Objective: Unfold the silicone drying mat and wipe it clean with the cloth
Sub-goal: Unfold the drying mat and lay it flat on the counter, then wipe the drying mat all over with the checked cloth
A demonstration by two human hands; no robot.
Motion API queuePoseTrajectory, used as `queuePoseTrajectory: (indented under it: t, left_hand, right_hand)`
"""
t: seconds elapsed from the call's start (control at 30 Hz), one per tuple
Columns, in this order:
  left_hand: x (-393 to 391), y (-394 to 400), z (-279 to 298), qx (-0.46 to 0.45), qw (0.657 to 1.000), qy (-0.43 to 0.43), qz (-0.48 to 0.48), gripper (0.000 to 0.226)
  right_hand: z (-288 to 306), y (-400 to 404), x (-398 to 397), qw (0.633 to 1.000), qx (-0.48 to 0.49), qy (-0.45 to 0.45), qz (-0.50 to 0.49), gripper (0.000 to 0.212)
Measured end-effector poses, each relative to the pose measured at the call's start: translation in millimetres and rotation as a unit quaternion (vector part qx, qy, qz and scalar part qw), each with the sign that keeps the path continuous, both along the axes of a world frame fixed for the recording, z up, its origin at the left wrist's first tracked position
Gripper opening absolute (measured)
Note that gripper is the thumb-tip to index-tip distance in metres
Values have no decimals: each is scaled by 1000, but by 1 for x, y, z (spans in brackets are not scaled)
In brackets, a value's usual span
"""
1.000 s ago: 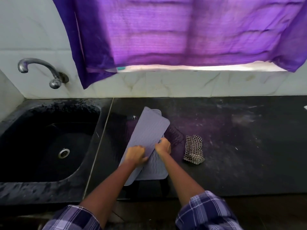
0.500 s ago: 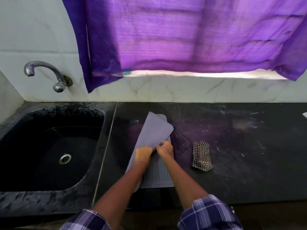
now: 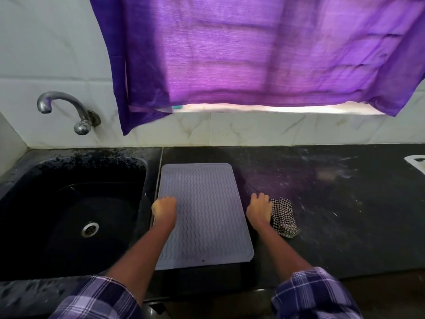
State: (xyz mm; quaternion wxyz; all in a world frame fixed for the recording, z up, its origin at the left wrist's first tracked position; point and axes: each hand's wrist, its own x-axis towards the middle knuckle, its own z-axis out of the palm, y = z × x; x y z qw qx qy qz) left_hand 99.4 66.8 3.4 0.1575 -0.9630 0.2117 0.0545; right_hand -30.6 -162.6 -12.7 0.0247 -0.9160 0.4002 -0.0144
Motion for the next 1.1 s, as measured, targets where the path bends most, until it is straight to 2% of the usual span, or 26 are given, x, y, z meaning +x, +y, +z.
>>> queuePoseTrajectory:
  t: [0.07,0.17,0.33,0.5,0.57,0.67,0.73,0.8,0.83,0.93,1.0,1.1]
  left_hand:
    - [-4,-3,-1,-1,1000,-8,-18,28]
    - [-12,-18,1,-16,999,-13,-37,29]
    - [-36,-57,2,-32,998,-8,-58,25]
    - [-55,-87,1,-35,996,12,-85,22]
    - [-57,-95,5,-69,992,50,-89,27]
    - [-52,-100,12,-161,973,123,-112,49]
    - [-46,-98,23,-229,949,153,-150,73]
    - [-39,-93,37,-292,921,180,-182,83]
    - [-33,-90,45,-317,910,196,-180,77]
    - [-4,-71,60,-374,879,276,-110,37]
    - [17,-52,68,-372,865,331,-67,32]
    - [44,-24,75,-302,875,373,-63,36]
  right_hand:
    - [-3,-12,-12,999,-23,16,-39,36]
    - [-4,-26,-32,989,9,-1,-149,41]
    - [-4,-48,-56,958,113,-61,-258,54]
    - [5,-69,-63,900,255,-132,-329,60]
    - [13,-73,-61,909,285,-144,-270,56]
    - [31,-69,-47,922,334,-176,-90,47]
    - [45,-59,-30,915,375,-140,37,45]
    - [58,-42,-7,896,411,-71,152,41]
    - [63,-32,6,884,423,-40,196,40]
    - [73,0,43,865,429,2,260,37]
    - [73,19,66,863,427,7,269,38]
    - [68,44,92,848,455,7,272,31]
